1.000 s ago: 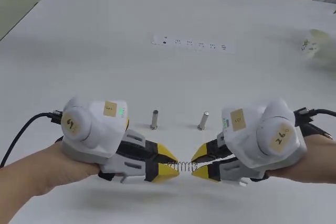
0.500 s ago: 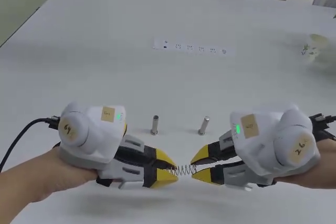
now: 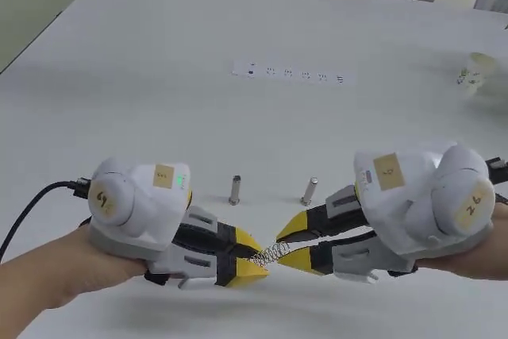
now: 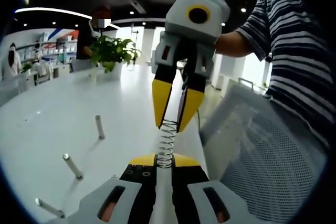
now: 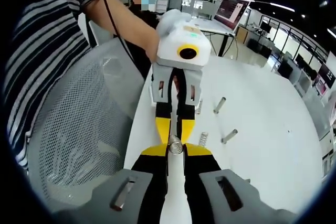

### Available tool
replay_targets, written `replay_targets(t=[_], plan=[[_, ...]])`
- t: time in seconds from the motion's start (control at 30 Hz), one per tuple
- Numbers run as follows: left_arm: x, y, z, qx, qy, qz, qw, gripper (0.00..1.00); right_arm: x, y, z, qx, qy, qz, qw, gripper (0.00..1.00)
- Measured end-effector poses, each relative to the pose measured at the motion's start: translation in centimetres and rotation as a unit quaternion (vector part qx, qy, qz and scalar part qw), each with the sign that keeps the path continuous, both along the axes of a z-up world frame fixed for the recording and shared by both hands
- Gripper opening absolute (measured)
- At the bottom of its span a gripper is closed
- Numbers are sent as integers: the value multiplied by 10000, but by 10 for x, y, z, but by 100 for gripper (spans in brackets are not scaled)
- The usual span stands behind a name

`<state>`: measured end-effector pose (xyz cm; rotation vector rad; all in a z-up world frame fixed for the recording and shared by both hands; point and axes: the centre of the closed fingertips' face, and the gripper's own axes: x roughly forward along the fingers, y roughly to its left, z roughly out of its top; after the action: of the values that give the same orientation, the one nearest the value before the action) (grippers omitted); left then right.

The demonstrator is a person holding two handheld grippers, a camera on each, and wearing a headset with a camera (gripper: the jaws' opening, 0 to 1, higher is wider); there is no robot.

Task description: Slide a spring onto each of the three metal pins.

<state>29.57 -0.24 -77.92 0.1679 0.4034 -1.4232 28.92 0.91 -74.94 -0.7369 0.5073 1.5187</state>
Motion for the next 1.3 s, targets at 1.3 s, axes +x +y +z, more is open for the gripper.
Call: replay_targets(t=[1.3], plan=[[3, 2, 2, 7, -78, 111, 9999, 2, -1, 24, 8, 337, -61, 9, 9994, 8]])
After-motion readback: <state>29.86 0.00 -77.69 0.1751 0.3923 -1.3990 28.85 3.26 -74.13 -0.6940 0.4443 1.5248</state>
